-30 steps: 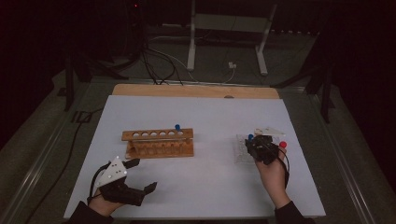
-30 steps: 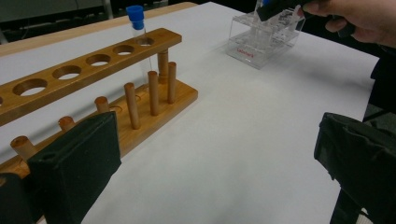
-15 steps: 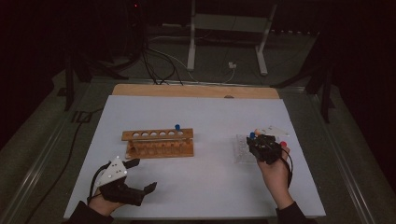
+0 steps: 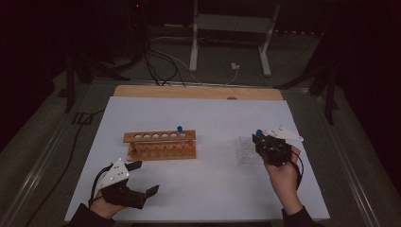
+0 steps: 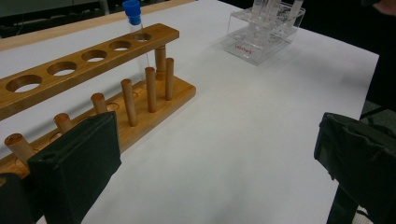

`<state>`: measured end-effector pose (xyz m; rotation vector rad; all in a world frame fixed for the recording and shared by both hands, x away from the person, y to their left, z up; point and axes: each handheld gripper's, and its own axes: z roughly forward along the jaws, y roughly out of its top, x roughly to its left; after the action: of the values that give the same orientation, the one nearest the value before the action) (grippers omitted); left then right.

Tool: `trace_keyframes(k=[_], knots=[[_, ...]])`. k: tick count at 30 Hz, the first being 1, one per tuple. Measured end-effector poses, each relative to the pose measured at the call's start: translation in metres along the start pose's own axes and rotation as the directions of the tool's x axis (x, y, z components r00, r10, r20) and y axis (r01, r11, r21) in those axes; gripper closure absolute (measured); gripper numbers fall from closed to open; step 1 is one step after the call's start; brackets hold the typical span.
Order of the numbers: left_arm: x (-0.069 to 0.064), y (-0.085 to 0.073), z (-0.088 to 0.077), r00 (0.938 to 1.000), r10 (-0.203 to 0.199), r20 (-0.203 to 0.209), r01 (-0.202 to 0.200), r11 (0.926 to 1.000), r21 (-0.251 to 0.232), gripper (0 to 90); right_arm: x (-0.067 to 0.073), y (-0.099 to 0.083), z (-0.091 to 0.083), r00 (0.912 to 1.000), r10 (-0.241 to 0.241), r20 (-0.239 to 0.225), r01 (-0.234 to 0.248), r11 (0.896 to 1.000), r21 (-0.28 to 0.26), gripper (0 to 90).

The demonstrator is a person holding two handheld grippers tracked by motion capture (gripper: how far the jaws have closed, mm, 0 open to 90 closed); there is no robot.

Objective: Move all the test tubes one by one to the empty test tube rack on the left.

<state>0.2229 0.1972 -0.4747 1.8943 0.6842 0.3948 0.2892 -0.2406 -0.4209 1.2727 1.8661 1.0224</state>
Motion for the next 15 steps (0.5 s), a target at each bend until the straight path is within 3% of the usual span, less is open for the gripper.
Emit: trace_keyframes(k=[9,15], knots=[[-0.002,0.004,0.001,0.9998,0.007,0.017,-0.007,1.0,0.002,1.3,0.021,0.005,-0.009,0.9952,-0.042,-0.089,0.039,0.999,-0.031,76.5],[-0.004,0.008,0.004,0.9993,0.009,0.035,-0.01,0.9999,0.003,1.4,0.035,0.001,-0.005,0.9836,-0.087,-0.158,0.086,0.996,-0.014,76.5]])
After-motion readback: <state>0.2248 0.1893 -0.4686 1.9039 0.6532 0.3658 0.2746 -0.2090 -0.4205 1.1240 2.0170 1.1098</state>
